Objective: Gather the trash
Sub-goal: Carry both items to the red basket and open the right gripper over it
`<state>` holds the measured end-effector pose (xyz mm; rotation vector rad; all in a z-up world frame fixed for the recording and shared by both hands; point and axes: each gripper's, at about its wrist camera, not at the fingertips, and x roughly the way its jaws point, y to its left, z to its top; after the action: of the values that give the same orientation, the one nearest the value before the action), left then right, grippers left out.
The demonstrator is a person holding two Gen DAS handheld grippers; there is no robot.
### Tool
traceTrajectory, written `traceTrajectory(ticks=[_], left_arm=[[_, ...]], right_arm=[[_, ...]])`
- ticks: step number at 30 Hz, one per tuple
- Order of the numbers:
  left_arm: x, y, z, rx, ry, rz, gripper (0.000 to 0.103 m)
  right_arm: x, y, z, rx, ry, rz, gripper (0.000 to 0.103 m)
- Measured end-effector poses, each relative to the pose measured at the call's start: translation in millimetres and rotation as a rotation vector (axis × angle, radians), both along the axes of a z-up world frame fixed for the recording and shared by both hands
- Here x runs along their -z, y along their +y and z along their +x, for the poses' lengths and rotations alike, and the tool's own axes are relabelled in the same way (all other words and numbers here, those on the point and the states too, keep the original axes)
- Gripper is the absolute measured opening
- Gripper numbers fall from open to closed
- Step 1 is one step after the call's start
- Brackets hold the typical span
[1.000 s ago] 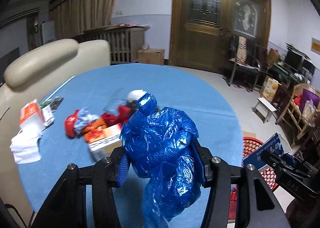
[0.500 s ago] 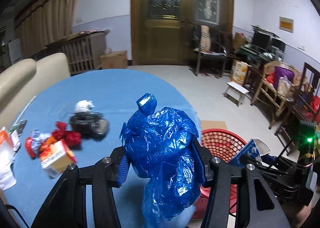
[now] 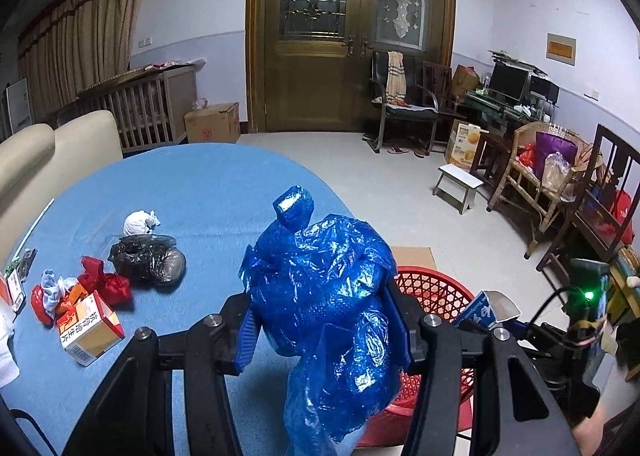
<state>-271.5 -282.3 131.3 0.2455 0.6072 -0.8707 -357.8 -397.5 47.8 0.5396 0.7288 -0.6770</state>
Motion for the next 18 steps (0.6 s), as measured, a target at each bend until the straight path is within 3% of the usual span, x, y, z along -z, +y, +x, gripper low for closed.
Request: traceTrajectory(ticks=[4,7,18], left_arm=[[5.1,-11.2,2.8,0.025,0.019,0.031,0.055],[-0.9,-13.2,-2.4,0.042,0.000,0.011,0.055],[13.4,-20.9,-3.1,0.036,0.044,0.040,0.055]], right_arm=[[4.3,-4.4,3.0,0.019,0.003,0.016,0.060],[5.0,-5.0,-2.0,0.037,-0.004,0.019,0.060],[15.6,-9.1,6.1,-0.003,0.026,0.038,0.061]])
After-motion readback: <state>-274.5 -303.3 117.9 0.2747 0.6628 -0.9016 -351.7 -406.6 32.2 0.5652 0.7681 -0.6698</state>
